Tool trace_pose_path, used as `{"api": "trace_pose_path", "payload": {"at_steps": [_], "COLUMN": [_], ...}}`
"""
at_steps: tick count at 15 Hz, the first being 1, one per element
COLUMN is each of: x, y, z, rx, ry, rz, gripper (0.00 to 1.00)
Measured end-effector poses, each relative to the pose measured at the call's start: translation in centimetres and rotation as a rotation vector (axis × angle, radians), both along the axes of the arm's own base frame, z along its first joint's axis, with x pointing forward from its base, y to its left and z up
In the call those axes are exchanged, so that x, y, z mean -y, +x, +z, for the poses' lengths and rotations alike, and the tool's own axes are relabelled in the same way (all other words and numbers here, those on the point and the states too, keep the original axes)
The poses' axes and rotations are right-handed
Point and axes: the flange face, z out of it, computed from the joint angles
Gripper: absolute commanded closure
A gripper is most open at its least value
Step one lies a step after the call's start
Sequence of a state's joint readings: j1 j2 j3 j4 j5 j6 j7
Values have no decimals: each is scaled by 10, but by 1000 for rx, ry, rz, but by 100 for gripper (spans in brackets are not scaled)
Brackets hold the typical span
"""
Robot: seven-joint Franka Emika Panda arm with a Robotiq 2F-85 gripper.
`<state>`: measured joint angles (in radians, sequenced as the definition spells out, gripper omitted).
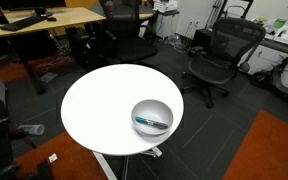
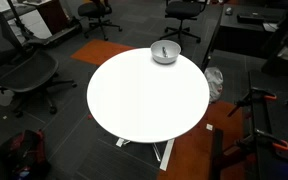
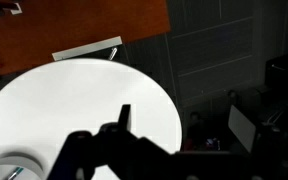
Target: Pick the marker from the bowl and put it on the table
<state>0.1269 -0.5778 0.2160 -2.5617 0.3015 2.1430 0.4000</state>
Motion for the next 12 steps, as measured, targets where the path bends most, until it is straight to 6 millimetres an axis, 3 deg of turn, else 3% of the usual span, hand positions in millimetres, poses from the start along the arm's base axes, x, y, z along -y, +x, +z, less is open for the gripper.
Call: {"api": "trace_pose_path", "payload": {"at_steps": [8,12], "x": [1,16], "y": [0,7], "z": [0,4], "rx": [1,8], "ry": [-2,1], "rz": [-1,-36], "gripper": [0,0]}}
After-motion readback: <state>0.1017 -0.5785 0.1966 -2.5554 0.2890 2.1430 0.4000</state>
